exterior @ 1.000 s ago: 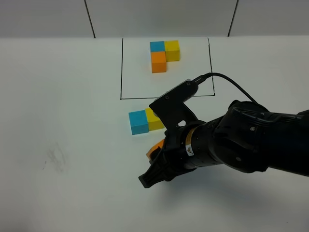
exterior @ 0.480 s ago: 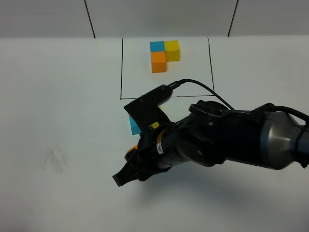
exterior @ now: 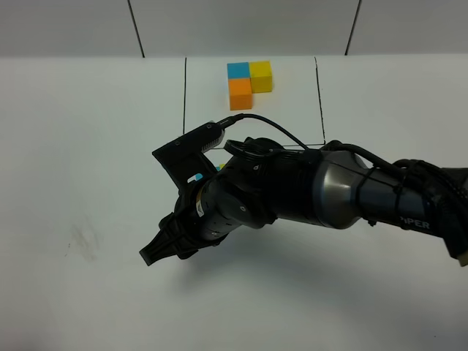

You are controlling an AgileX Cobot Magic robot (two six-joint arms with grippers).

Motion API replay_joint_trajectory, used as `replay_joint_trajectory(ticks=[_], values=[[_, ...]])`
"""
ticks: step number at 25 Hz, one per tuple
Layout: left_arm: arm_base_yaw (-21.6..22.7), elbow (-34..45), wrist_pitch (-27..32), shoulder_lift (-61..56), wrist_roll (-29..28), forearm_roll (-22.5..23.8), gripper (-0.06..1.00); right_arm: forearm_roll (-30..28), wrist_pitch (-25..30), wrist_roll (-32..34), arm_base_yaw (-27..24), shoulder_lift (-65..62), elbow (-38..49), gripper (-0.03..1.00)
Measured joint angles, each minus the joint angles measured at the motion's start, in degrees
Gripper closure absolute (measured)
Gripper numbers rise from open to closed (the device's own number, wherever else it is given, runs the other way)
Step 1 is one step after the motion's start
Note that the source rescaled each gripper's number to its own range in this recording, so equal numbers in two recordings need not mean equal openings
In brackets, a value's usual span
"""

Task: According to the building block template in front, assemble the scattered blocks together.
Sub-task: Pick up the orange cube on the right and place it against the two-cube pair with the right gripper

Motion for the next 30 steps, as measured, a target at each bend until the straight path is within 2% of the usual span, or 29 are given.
replay_joint_trajectory(ticks=[4, 11, 23, 27, 30], values=[[0.0, 0.0, 0.0, 0.0, 0.0, 0.0, 0.94, -0.8, 0.2, 0.5, -0.3, 1.6, -1.0, 0.43], [0.0, 0.0, 0.0, 0.0, 0.0, 0.0, 0.94, -1.1, -0.3, 5.5, -2.7, 2.6, -1.2, 0.43], [0.0, 0.0, 0.1, 0.0, -0.1, 0.0, 0.94, -2.4, -1.7, 6.9, -2.8, 2.7, -1.2, 0.43], [0.0, 0.0, 0.1, 0.0, -0.1, 0.0, 0.94, -2.4, -0.7, 8.3, -2.8, 2.7, -1.2, 0.43], [0.0, 0.0, 0.1, 0.0, -0.1, 0.0, 0.94, -2.7, 1.5, 12.3, -2.8, 2.7, -1.2, 0.43]])
